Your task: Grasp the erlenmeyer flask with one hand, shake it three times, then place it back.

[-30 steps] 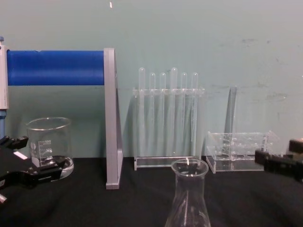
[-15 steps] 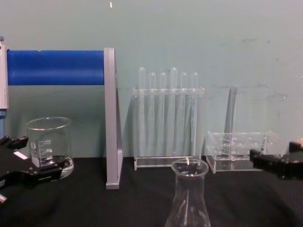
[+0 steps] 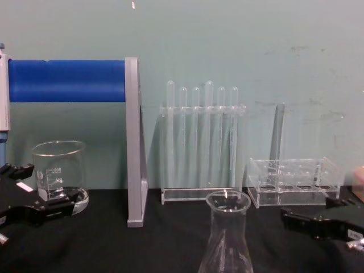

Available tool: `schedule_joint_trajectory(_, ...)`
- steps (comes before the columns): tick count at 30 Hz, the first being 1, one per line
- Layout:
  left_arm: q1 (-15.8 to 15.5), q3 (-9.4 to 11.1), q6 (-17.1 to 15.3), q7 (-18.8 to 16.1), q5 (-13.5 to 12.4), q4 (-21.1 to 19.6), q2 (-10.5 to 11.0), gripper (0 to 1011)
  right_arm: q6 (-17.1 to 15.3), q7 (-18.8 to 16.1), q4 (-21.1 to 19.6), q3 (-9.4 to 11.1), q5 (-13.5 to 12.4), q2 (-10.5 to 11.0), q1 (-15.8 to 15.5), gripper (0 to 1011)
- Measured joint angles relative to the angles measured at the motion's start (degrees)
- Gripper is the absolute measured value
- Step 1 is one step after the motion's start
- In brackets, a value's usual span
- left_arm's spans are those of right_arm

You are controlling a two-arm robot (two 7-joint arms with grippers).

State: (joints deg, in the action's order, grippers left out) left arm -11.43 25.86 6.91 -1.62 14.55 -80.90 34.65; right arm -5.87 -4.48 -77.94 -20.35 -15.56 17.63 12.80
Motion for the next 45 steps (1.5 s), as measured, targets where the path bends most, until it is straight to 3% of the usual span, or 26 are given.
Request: schedule_joint_trajectory(45,0.0,0.0,0.0,0.0,0.0,0.0,0.0,1001,-0.1,0.05,-0.01,0.15,0.04,-0.08,0.0,1003)
